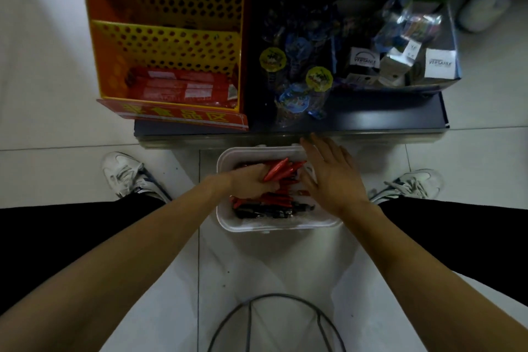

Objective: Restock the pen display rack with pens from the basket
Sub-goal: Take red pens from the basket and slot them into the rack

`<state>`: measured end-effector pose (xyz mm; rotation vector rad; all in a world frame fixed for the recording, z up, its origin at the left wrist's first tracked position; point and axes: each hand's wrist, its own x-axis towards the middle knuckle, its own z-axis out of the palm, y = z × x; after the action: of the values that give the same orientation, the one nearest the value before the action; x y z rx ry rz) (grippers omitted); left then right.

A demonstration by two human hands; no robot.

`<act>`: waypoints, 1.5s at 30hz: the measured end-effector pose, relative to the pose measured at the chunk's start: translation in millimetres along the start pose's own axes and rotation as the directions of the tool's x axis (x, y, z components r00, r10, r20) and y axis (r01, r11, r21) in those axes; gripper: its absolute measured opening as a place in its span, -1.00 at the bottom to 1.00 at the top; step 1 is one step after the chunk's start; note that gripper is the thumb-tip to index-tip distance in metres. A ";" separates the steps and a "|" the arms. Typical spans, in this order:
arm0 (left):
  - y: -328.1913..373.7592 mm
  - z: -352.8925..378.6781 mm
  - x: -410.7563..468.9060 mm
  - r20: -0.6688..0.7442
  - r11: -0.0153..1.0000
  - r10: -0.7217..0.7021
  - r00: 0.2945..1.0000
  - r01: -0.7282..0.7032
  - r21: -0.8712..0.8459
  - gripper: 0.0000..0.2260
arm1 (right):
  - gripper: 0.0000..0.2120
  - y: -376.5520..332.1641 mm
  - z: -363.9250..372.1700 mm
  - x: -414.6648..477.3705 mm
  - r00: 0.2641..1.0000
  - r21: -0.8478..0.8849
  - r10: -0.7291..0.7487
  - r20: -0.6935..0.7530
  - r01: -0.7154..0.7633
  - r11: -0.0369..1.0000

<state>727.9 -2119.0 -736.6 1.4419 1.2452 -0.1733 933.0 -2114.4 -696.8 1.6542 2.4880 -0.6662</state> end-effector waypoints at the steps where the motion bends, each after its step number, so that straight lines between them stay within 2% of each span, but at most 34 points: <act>1: 6.2 -6.2 -9.6 0.037 1.000 -0.014 0.999 0.015 -0.012 -0.84 | -0.46 -2.2 -7.2 -0.4 1.000 -0.004 -0.002 0.027 0.002 1.000; 4: 23.1 -25.6 -44.3 0.067 0.995 -0.038 0.997 0.044 -0.089 -0.87 | -0.65 -13.0 -33.6 -3.3 0.993 0.065 -0.041 0.110 0.034 0.997; 7: 38.0 -47.6 -79.7 0.000 0.980 0.013 1.000 -0.013 -0.197 -0.80 | -0.71 -28.6 -56.5 -6.1 0.996 0.300 0.000 0.084 -0.026 0.954; 9: 51.0 -59.3 -104.5 -0.069 0.965 0.049 0.996 -0.065 -0.254 -0.76 | -0.70 -42.7 -73.2 -7.4 1.000 0.485 0.027 0.016 -0.031 0.874; 12: 72.4 -72.5 -136.5 -0.189 0.905 0.124 0.974 -0.189 -0.381 -0.79 | -0.82 -69.6 -104.2 -6.0 0.993 0.683 0.016 -0.115 0.068 0.728; 15: 95.2 -80.9 -166.0 -0.267 0.843 0.189 0.945 -0.296 -0.449 -0.83 | -0.94 -98.1 -139.9 -6.1 0.964 0.751 0.001 -0.266 0.207 0.626; 18: 118.4 -89.6 -190.9 -0.349 0.780 0.222 0.911 -0.380 -0.496 -0.88 | -0.89 -118.9 -172.6 -7.3 0.938 0.804 -0.006 -0.346 0.299 0.514; 21: 136.7 -99.5 -212.0 -0.391 0.794 0.264 0.882 -0.429 -0.430 -0.94 | -0.81 -132.6 -200.8 -12.4 0.924 0.838 -0.021 -0.383 0.356 0.413; 26: 156.7 -104.5 -237.2 -0.489 0.822 0.229 0.842 -0.436 -0.366 -0.81 | -0.89 -147.7 -238.5 -18.5 0.894 0.783 -0.067 -0.443 0.421 0.458; 30: 169.1 -108.9 -249.2 -0.537 0.768 0.290 0.792 -0.527 -0.362 -0.89 | -0.91 -154.4 -274.1 -24.8 0.866 0.771 -0.058 -0.497 0.471 0.428; 35: 194.8 -121.4 -254.6 -0.627 0.688 0.360 0.691 -0.651 -0.322 -0.88 | -0.92 -165.4 -309.7 -23.6 0.880 0.766 -0.082 -0.469 0.451 0.459; 38: 205.4 -131.1 -250.4 -0.677 0.638 0.380 0.630 -0.708 -0.301 -0.78 | -0.94 -169.5 -330.1 -21.6 0.862 0.686 -0.121 -0.492 0.469 0.556; 41: 207.0 -142.5 -243.9 -0.708 0.562 0.371 0.601 -0.753 -0.344 -0.81 | -0.89 -168.1 -344.8 -14.0 0.851 0.423 -0.264 -0.453 0.466 0.777; 43: 207.5 -149.0 -237.8 -0.713 0.515 0.387 0.585 -0.778 -0.358 -0.86 | -0.92 -168.8 -350.8 -8.4 0.851 0.351 -0.285 -0.441 0.456 0.818; 45: 206.2 -154.7 -231.3 -0.724 0.499 0.382 0.574 -0.788 -0.361 -0.88 | -0.93 -169.8 -355.9 -0.4 0.826 0.349 -0.293 -0.481 0.487 0.801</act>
<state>701.9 -2081.3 -393.3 1.2115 0.9585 1.2051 841.6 -2028.3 -323.0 1.5120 3.2448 -1.1409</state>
